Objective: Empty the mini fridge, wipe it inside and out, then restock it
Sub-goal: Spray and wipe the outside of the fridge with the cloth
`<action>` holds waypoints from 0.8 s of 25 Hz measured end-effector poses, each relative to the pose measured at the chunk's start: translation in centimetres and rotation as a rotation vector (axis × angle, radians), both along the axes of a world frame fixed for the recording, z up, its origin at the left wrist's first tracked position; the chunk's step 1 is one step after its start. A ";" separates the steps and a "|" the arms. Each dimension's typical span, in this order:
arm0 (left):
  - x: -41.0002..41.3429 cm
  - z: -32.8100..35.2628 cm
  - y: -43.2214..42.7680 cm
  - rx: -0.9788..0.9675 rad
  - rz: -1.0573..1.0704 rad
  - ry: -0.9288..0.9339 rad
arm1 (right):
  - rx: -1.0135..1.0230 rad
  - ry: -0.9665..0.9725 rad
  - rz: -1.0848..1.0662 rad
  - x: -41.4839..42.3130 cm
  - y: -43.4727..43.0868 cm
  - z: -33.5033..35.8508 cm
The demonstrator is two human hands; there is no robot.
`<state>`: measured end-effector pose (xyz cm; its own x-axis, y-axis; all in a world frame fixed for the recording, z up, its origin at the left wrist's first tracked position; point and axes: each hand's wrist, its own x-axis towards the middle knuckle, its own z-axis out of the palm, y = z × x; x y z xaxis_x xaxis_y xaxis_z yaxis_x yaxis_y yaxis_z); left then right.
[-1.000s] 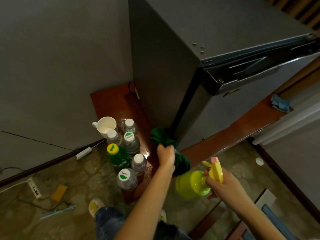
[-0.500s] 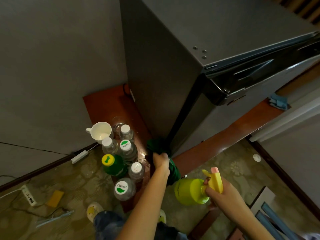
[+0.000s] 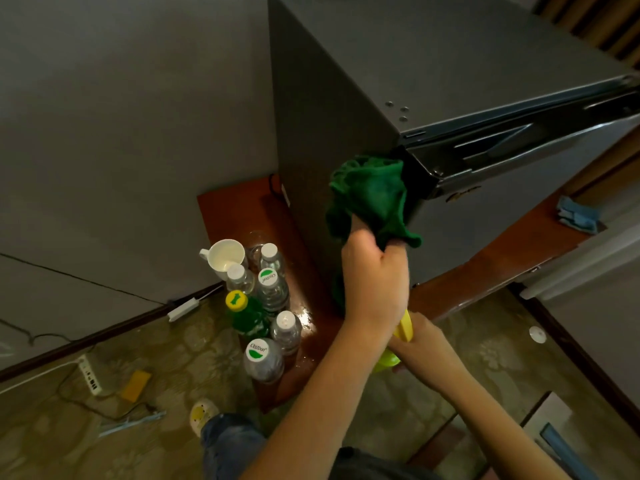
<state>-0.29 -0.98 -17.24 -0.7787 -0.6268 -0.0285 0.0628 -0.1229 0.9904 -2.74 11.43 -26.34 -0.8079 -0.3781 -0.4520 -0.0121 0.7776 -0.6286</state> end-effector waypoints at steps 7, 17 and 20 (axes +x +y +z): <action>-1.9 -8.0 0.9 -0.261 0.230 -0.046 | -0.035 0.016 0.122 -0.5 -1.1 0.5; -1.8 -12.6 -1.8 0.619 0.268 -0.460 | 0.014 -0.092 -0.096 -0.3 0.6 0.2; -2.6 -3.8 -2.6 0.553 0.283 -0.076 | 0.005 -0.120 -0.130 -0.4 1.4 0.2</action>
<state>-2.89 -3.63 -21.01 -0.5674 -0.6854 -0.4564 0.0994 -0.6072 0.7883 -3.12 12.79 -26.09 -0.7902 -0.2714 -0.5494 0.1634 0.7708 -0.6157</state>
